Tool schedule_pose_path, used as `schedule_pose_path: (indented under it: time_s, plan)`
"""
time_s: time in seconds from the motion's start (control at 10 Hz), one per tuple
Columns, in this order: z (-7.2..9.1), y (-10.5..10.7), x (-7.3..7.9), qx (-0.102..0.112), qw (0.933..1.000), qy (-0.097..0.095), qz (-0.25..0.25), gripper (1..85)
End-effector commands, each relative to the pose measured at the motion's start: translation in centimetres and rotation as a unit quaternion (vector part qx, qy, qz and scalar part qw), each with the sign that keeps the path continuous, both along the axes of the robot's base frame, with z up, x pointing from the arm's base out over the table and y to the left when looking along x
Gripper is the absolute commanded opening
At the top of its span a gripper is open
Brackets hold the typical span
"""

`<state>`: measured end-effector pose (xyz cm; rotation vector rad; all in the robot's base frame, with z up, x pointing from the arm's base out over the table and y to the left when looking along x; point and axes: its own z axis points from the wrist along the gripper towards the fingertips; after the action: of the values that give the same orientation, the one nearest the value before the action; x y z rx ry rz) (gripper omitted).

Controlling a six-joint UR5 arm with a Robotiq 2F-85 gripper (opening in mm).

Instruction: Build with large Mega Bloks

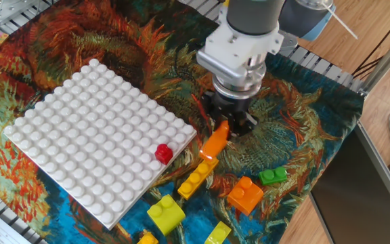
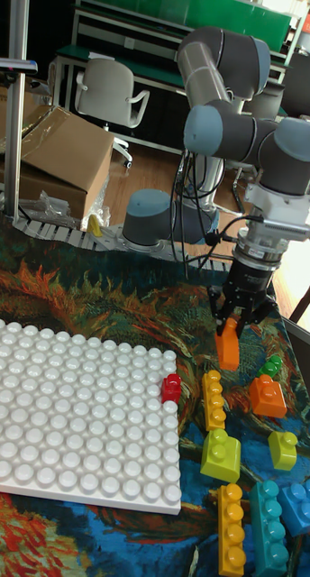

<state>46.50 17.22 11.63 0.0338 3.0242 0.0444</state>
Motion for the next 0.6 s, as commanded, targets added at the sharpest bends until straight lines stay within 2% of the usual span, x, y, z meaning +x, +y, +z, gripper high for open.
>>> schedule_pose_path:
  time_s: [0.0,0.1,0.2,0.3,0.4,0.5]
  plan:
    - [1.4,-4.4,0.4,-0.002,0.9998,0.002,0.02,1.3]
    - [1.8,-7.7,0.6,-0.008,0.9986,-0.001,0.053,1.3]
    - [1.8,-7.9,0.5,0.012,0.9982,-0.005,0.058,1.3]
    - [1.8,-8.0,0.6,0.014,0.9994,-0.005,0.032,1.3]
    - [1.8,-8.6,1.2,0.006,0.9999,-0.014,-0.001,1.3]
    - [1.8,-9.6,1.1,-0.011,0.9996,-0.013,-0.023,1.3]
